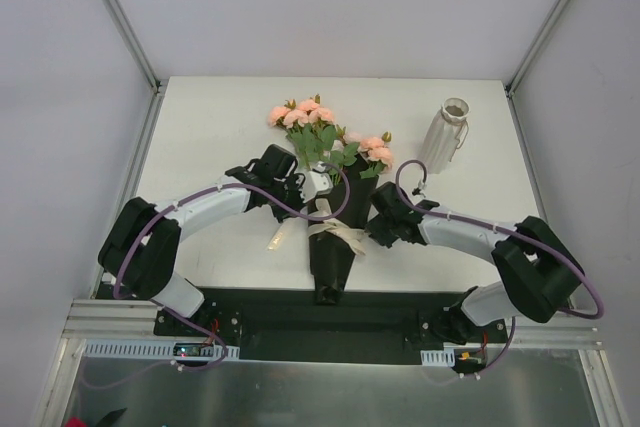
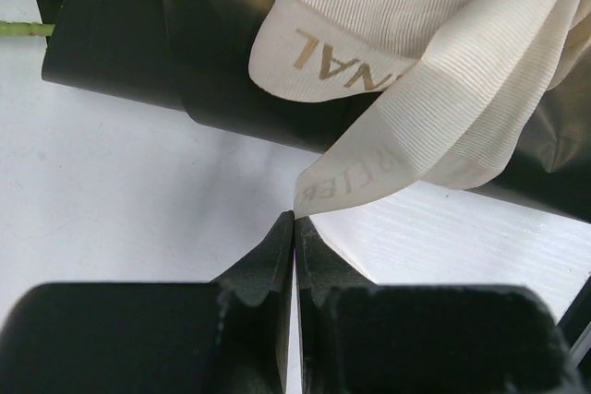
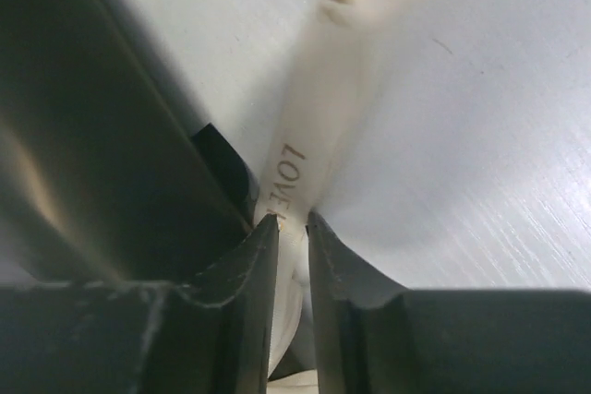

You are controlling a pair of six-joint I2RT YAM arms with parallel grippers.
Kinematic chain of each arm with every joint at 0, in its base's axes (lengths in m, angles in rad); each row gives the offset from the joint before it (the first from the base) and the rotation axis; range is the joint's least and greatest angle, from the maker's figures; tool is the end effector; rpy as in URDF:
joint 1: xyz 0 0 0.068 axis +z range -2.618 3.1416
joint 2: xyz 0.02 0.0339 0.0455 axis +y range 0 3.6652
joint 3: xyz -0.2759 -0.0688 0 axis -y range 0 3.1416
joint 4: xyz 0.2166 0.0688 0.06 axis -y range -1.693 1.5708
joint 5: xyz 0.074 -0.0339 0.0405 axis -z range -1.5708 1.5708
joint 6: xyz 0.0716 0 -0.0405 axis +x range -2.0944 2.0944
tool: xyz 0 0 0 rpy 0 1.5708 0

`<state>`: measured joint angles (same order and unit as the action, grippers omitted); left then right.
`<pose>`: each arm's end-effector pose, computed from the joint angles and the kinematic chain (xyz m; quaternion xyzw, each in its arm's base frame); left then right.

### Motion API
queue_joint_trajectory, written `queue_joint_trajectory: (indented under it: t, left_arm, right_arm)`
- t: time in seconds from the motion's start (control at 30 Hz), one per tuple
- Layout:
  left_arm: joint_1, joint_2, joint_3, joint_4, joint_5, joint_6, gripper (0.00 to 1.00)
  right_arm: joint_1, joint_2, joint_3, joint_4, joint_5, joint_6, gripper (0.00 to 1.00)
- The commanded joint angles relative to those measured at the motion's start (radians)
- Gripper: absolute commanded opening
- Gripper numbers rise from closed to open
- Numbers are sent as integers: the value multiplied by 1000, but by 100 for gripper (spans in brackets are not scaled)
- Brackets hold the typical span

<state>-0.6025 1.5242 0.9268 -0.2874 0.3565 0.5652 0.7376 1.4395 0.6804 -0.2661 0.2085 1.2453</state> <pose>0.2407 -0.1959 0.2077 0.5607 0.7404 -0.1731 0.3278 0.2002 0.1619 0.1583 0.2677 0.9201 0.1694 0.2306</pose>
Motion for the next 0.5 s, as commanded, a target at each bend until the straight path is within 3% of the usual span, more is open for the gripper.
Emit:
queue_joint_trajectory:
  t: [0.0,0.07,0.17,0.47]
  left_arm:
    - [-3,-53,13,-48,-22,-11,0]
    - [3,-81,17,-64,-39,-16,0]
    - [27,-126,32,-107,-48,-33,0]
    - [325,-266,78,-202,-71,-85,0]
  right_arm:
    - [13,30,-4,-15,-8,49,11]
    - [6,12,-7,-34,9,48,3]
    - [-10,-40,-8,-65,55,20,1]
    - [-207,-376,10,-269,278,-216,1]
